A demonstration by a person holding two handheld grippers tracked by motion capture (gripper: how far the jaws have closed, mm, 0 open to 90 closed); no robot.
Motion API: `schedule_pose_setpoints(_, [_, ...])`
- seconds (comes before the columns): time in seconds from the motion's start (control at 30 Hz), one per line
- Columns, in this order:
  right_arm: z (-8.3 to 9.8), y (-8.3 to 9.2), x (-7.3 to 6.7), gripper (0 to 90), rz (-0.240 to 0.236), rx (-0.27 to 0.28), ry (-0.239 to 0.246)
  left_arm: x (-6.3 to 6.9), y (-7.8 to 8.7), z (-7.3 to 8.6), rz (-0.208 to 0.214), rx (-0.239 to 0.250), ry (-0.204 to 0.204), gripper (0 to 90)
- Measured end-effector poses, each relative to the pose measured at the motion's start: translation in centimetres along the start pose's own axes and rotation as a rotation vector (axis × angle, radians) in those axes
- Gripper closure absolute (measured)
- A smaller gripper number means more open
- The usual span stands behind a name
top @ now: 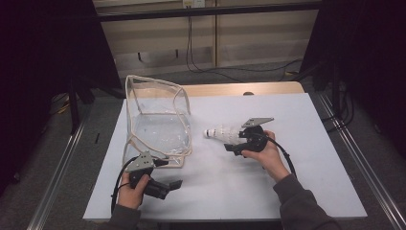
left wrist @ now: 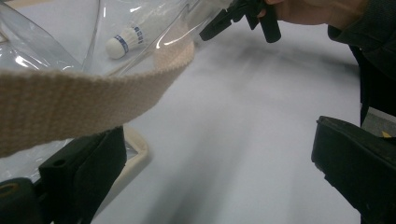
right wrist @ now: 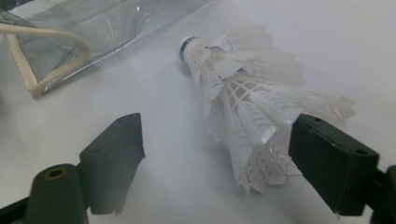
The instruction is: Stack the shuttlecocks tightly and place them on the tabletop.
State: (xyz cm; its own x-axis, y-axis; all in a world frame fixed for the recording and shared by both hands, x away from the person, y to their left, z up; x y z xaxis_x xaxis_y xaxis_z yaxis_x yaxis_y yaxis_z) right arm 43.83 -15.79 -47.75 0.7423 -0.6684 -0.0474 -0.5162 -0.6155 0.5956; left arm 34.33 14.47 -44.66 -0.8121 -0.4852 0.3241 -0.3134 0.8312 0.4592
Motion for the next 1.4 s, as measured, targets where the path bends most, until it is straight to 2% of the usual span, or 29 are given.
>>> schedule_pose_setpoints(0.3, [-0.2,-0.8,-0.4,11.6,-0.007,-0.006,-0.018,0.0,0.0,0.0,-0.001,-0.003,-0.002,3.3])
schedule_pose_setpoints(0.4, [-0.3,-0.9,-0.4,12.7,-0.004,-0.008,-0.02,0.0,0.0,0.0,-0.001,-0.002,-0.002,3.3])
schedule_pose_setpoints(0.63, [-0.3,-1.3,-0.4,23.7,0.022,-0.027,-0.007,0.0,0.0,0.0,-0.001,-0.003,-0.002,3.4])
schedule_pose_setpoints(0.9, [-0.6,-1.9,-0.4,31.2,0.056,-0.032,0.018,0.0,0.1,0.0,-0.004,-0.002,-0.002,3.3])
schedule_pose_setpoints(1.13, [-0.9,-2.1,-0.2,41.0,0.089,-0.018,0.018,0.0,0.0,0.1,-0.002,-0.005,-0.004,3.3])
schedule_pose_setpoints(1.23, [-1.0,-2.1,-0.2,44.3,0.087,-0.01,0.004,-0.1,0.0,0.0,-0.002,-0.004,-0.003,3.3])
schedule_pose_setpoints(1.4, [-1.1,-2.5,-0.4,49.4,0.079,-0.023,0.02,-0.1,0.0,0.1,-0.004,-0.004,-0.003,3.3])
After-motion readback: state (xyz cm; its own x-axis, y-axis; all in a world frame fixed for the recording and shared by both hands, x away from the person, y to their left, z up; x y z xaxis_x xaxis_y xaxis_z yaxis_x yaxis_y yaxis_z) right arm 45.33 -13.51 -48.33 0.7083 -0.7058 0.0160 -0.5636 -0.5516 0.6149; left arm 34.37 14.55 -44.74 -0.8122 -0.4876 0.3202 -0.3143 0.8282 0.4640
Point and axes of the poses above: each handheld gripper's, and its own axes: y roughly backward along the jaws, z roughly out of its underside, x roughly to its right, the point moved 5 cm from there along -y, roughly forward along the jaws, and after that the axes turned 10 degrees about y, right-handed, at the moved point
